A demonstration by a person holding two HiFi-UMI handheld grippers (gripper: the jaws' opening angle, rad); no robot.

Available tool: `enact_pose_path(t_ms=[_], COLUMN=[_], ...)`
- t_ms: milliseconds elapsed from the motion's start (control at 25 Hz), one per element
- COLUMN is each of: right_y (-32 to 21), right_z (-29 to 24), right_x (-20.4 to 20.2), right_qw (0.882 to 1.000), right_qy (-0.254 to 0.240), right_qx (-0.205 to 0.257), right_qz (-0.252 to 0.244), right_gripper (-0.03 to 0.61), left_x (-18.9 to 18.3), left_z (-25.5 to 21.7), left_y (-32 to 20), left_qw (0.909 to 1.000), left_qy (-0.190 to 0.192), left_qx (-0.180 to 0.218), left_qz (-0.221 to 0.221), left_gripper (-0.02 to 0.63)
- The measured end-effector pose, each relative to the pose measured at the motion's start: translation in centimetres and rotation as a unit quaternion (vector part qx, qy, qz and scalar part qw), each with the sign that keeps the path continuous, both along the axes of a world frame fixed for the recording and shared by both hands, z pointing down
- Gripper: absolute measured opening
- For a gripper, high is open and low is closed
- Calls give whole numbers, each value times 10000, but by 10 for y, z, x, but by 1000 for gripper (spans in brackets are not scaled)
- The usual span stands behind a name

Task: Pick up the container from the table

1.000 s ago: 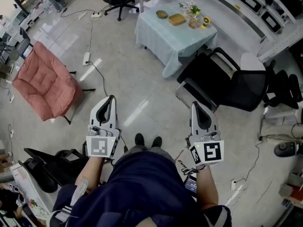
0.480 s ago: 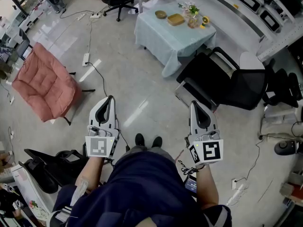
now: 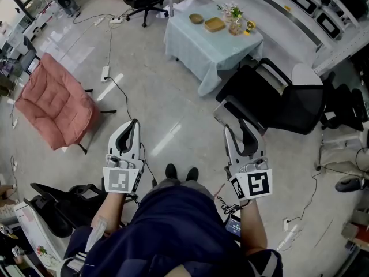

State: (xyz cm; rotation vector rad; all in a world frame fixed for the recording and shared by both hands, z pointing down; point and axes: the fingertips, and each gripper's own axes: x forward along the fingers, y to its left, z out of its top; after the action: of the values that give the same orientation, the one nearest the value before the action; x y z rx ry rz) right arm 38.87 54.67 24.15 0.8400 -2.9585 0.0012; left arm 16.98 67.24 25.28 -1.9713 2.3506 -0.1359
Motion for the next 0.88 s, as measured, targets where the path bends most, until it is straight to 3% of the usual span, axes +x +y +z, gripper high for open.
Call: enact_pose_path(t_ms=[160,280,560,680,880], right_y=[-1,-1,-3,-7,-25], right_z=[-8,-12,-16,-16,-12], right_x=[-6,-12,-32,-44,-63], right_qw=[9998,9997,9994,9993,9990], right_qy=[-174,-115,-57,-69,-62], right_qx=[80,184,347,365,431], right_qz=[-82,-121,-76,-27,86], right_gripper=[324,373,394,394,394], left_x=[-6,-11,-28,-43,-58], left_z=[2,2,3,10,10], left_y=[3,6,9,10,-1], left_qw=[10000,9999,9999,9995,9997], left_qy=[-54,-98,-89,-241,-123], left_qx=[-60,-76,-27,-179,-12], left_qz=[-9,-9,44,47,212], left_gripper=[3,3,3,3,3])
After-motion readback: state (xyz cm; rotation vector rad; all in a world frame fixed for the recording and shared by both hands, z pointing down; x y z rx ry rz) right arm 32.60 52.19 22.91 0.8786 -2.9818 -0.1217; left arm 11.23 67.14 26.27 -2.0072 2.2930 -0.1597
